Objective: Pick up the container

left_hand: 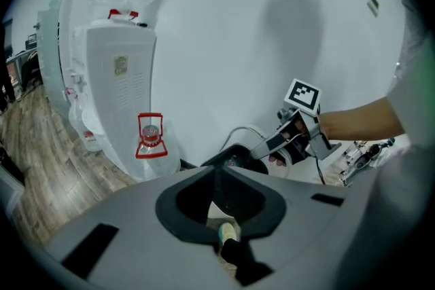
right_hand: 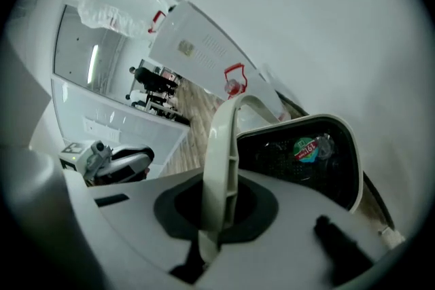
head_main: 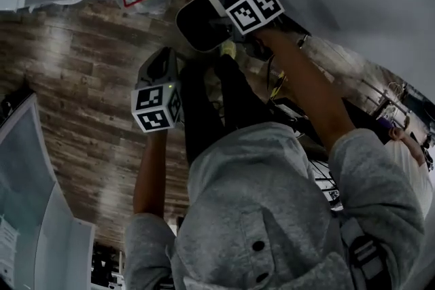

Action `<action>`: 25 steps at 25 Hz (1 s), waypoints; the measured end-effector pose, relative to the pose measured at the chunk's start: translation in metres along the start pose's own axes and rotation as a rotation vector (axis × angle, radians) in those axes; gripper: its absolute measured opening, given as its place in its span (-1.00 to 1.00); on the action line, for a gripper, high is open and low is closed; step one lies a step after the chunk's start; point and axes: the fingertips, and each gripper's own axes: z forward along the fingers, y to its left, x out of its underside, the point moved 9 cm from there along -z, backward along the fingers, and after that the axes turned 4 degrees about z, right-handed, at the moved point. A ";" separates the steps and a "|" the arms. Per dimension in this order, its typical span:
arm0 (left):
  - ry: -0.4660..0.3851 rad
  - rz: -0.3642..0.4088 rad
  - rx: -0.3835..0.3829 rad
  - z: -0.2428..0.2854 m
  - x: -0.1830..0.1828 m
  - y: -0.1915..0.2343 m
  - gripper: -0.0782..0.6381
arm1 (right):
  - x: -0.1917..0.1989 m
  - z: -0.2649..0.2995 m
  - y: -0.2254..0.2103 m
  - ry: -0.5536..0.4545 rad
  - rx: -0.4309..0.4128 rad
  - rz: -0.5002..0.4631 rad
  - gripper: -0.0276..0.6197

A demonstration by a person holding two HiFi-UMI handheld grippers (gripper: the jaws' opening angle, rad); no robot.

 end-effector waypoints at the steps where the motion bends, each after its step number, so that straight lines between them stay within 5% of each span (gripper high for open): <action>1: -0.010 0.002 -0.001 -0.010 -0.009 -0.007 -0.70 | 0.001 -0.018 0.011 -0.031 -0.004 0.019 -0.84; 12: -0.134 0.144 0.048 -0.074 -0.096 -0.095 -0.70 | 0.033 -0.193 0.072 -0.401 -0.080 0.206 -0.84; 18: -0.138 0.203 0.078 -0.083 -0.114 -0.104 -0.70 | 0.047 -0.217 0.085 -0.467 -0.091 0.271 -0.84; 25: -0.172 0.217 0.100 -0.104 -0.112 -0.157 -0.70 | 0.121 -0.261 0.069 -0.538 -0.102 0.383 -0.84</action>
